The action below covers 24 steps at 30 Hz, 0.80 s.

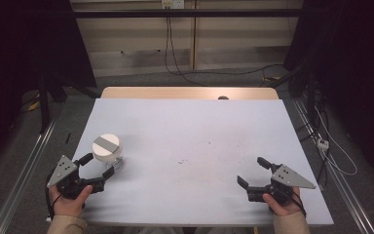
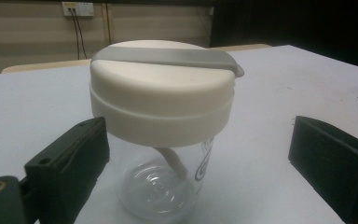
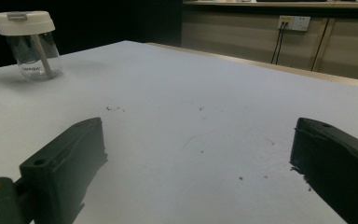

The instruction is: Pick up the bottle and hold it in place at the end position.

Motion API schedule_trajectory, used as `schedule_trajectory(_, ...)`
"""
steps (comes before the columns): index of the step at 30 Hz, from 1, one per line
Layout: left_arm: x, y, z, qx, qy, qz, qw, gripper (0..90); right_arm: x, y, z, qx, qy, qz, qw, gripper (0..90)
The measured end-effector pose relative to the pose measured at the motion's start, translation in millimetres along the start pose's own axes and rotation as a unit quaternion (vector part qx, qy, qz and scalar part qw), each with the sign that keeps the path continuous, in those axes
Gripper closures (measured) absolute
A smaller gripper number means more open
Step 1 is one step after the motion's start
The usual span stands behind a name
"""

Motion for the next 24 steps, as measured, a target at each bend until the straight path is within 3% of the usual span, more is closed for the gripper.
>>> schedule_trajectory(13, -1.0, 2.2, -2.1, -0.004, 0.003, -0.005, 1.0000, 3.9, 3.0, -0.3, 0.0, 0.002, 0.000, 0.000, 1.0000, 2.0)
schedule_trajectory(24, 1.1, 12.1, -4.3, -0.008, 0.005, 0.010, 0.9999, 3.4, 4.5, 1.3, 0.2, -0.003, 0.000, 0.005, 1.0000, 2.1)
Point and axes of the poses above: each handheld gripper's, and its own axes: x roughly forward along the jaws, z roughly out of its top, y roughly to its left, the point moved 4 cm from there along x, roughly forward along the jaws, and after that the axes turned 6 degrees about x, right-handed, at the moved point
